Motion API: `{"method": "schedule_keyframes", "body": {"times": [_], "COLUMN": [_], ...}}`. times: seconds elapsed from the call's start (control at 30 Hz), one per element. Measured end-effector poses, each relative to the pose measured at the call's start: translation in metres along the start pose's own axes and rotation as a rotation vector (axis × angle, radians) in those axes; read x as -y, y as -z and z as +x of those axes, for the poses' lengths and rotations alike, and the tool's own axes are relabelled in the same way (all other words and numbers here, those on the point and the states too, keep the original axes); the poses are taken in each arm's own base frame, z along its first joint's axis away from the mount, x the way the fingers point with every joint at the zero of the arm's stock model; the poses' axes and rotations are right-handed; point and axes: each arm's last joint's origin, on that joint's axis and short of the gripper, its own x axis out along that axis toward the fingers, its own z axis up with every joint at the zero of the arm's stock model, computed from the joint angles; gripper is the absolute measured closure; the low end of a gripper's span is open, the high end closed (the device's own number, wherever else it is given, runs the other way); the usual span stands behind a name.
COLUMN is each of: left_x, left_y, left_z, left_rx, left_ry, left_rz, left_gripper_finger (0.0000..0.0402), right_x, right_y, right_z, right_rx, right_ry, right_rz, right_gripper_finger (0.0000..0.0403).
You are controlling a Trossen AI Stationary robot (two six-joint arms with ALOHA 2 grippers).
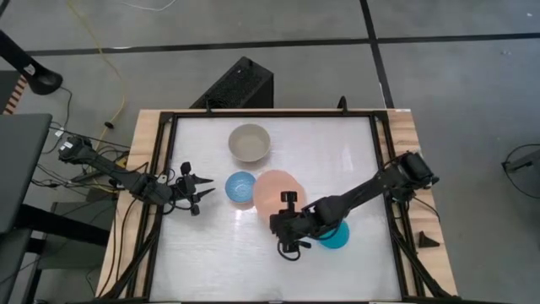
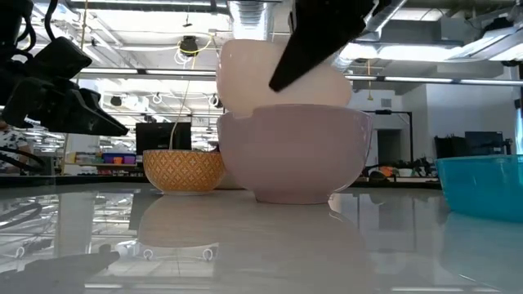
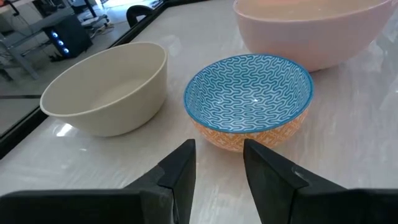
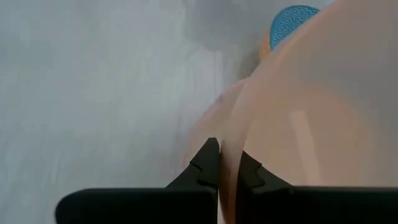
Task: Nest bowls inside each other
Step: Stack the orange bowl on the pink bowl, then stack the gray bowl on the orange bowl
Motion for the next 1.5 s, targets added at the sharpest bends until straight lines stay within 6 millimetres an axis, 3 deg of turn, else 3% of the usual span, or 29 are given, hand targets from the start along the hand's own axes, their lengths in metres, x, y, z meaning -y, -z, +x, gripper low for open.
{"method": "schedule_keyframes", "body": {"times": [0.3, 0.6, 0.97, 1.1, 1.2, 1.3, 1.4, 1.5], "left_x": [0.0, 0.0, 0.0, 0.0, 0.0, 0.0, 0.0, 0.0], "left_y": [0.0, 0.0, 0.0, 0.0, 0.0, 0.0, 0.0, 0.0], "left_z": [0.0, 0.0, 0.0, 0.0, 0.0, 0.0, 0.0, 0.0], "left_rx": [0.0, -0.001, -0.001, -0.001, -0.001, -0.001, -0.001, -0.001], "left_ry": [0.0, 0.0, 0.0, 0.0, 0.0, -0.001, 0.0, 0.0], "left_rz": [0.0, 0.001, 0.001, 0.001, 0.001, 0.001, 0.001, 0.001], "left_gripper_finger": [0.0276, 0.0276, 0.0276, 0.0276, 0.0276, 0.0276, 0.0276, 0.0276], "right_x": [0.006, 0.007, 0.012, 0.017, 0.016, 0.008, -0.006, -0.021], "right_y": [0.006, 0.006, -0.011, -0.022, -0.027, -0.025, -0.021, -0.017], "right_z": [0.0, 0.0, -0.017, -0.033, -0.041, -0.047, -0.054, -0.06], "right_rx": [-0.083, -0.098, -0.099, -0.121, -0.097, -0.04, 0.022, 0.084], "right_ry": [-0.041, -0.059, -0.085, -0.075, -0.011, 0.176, 0.31, 0.372], "right_rz": [0.09, 0.048, -0.003, 0.027, 0.059, 0.043, 0.06, 0.104], "right_gripper_finger": [0.0334, 0.0315, 0.0156, 0.0134, 0.0138, 0.0164, 0.0216, 0.0293]}}
